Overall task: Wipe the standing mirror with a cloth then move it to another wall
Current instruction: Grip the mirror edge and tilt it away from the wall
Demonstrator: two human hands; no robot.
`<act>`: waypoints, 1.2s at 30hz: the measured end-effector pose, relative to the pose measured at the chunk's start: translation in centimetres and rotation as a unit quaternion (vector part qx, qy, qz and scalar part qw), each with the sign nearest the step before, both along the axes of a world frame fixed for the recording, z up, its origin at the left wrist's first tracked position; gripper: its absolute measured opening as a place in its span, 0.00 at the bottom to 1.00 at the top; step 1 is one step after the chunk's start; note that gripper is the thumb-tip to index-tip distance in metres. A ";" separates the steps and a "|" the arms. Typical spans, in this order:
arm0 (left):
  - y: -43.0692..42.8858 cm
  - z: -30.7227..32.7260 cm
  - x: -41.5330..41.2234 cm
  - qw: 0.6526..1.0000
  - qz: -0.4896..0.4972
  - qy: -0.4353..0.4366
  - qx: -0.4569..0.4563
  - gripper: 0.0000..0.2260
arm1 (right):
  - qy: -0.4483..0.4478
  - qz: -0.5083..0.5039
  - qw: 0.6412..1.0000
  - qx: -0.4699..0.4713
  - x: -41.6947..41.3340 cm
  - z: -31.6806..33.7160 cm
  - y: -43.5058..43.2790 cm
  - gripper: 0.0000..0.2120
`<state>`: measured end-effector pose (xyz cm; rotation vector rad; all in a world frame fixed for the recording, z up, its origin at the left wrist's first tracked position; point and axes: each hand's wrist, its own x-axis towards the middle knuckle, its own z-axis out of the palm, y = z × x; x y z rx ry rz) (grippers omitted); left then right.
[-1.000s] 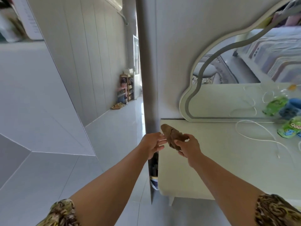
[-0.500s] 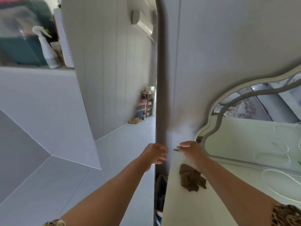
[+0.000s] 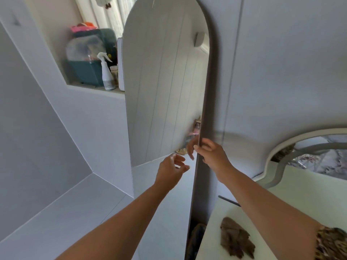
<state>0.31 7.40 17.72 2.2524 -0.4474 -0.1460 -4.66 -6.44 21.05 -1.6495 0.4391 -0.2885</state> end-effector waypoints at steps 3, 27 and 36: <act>-0.3 1.2 -0.1 0.999 0.022 -0.033 -0.012 0.16 | -0.033 0.030 0.999 -0.010 0.5 1.9 -0.2 0.10; -0.5 5.1 -0.8 0.973 0.069 -0.219 -0.023 0.43 | -0.079 0.082 0.992 -0.057 1.5 6.2 -0.5 0.12; 4.1 5.0 -1.6 0.951 0.069 -0.301 0.021 0.49 | -0.104 0.071 0.984 -0.128 -0.2 8.3 5.3 0.06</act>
